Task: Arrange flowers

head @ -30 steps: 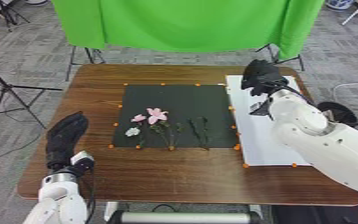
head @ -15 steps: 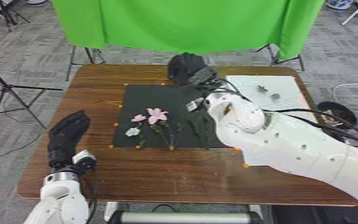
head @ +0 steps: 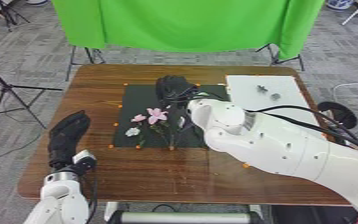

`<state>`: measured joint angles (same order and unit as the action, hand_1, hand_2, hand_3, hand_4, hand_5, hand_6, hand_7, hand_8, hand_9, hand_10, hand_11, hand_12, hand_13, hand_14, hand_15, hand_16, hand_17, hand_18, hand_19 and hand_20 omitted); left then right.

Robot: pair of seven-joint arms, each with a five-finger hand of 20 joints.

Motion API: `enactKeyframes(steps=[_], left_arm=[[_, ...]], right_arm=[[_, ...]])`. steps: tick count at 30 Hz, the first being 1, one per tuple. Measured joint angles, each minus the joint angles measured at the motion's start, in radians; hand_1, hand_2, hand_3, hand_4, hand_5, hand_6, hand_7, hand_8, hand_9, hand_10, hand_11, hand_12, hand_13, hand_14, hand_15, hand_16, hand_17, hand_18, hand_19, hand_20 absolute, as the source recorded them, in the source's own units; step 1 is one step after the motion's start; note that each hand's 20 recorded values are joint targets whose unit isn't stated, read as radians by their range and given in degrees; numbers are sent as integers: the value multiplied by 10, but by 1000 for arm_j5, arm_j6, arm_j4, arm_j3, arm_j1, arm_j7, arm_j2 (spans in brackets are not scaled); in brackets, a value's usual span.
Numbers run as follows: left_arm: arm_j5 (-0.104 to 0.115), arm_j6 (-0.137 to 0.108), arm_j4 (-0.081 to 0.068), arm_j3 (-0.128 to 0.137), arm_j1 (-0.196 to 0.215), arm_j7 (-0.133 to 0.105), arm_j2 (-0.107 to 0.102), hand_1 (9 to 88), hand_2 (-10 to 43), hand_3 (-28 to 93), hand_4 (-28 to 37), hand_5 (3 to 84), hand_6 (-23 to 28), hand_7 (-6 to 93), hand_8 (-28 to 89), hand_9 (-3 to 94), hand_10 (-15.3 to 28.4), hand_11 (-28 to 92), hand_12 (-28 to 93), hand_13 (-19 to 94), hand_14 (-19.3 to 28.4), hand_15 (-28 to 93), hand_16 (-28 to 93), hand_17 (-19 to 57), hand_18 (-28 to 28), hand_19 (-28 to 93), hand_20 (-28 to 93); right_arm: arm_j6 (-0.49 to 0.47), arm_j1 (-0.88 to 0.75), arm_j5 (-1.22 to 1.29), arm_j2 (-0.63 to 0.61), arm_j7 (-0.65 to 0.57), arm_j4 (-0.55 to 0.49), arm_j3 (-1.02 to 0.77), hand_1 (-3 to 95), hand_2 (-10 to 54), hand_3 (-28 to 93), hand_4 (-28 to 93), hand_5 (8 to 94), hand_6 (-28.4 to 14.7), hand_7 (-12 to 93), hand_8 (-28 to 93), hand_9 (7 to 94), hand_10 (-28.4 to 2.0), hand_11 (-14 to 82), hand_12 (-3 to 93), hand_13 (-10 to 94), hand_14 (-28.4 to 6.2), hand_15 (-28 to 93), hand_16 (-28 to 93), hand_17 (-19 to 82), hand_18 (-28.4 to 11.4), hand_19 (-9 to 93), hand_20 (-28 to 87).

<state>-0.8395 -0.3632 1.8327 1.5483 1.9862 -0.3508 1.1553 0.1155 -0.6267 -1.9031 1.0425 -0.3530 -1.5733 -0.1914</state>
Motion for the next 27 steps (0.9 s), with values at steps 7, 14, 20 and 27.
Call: enactKeyframes(steps=[7, 14, 20, 27], left_arm=[[0, 9, -8, 5, -3, 11, 1, 454, 93, 705, -152, 524, 20, 224, 6, 467, 121, 261, 104, 412, 129, 216, -34, 209, 103, 82, 282], [-2, 19, -13, 5, -7, 17, 1, 435, 81, 713, -147, 521, 18, 222, -9, 464, 121, 258, 105, 405, 133, 220, -31, 190, 105, 75, 272], [-4, 25, -17, 9, -9, 25, 1, 429, 75, 718, -151, 517, 14, 228, -24, 464, 117, 255, 107, 398, 138, 226, -24, 166, 131, 102, 235], [-4, 25, -16, 9, -8, 26, 2, 430, 76, 717, -152, 517, 11, 229, -22, 464, 118, 254, 108, 398, 138, 226, -24, 160, 133, 113, 223]], right_arm=[[0, -11, 16, 1, -9, 13, 0, 605, -95, 638, -200, 710, 18, 359, 2, 831, -84, 50, 330, 913, -10, 588, 293, 617, -127, 932, 490], [-11, -34, 30, 0, -20, 14, -9, 593, -95, 629, -188, 709, 18, 336, 9, 824, -86, 45, 320, 912, -11, 587, 289, 618, -130, 932, 491], [-45, -48, 35, -8, -25, 14, -14, 570, -95, 612, -168, 692, 13, 313, 18, 796, -94, 64, 295, 911, -13, 584, 288, 618, -129, 932, 492], [-55, -47, 47, -15, -24, 31, -12, 543, -95, 596, -162, 667, 3, 267, 20, 746, -110, 127, 224, 904, -18, 578, 287, 607, -133, 932, 478]])
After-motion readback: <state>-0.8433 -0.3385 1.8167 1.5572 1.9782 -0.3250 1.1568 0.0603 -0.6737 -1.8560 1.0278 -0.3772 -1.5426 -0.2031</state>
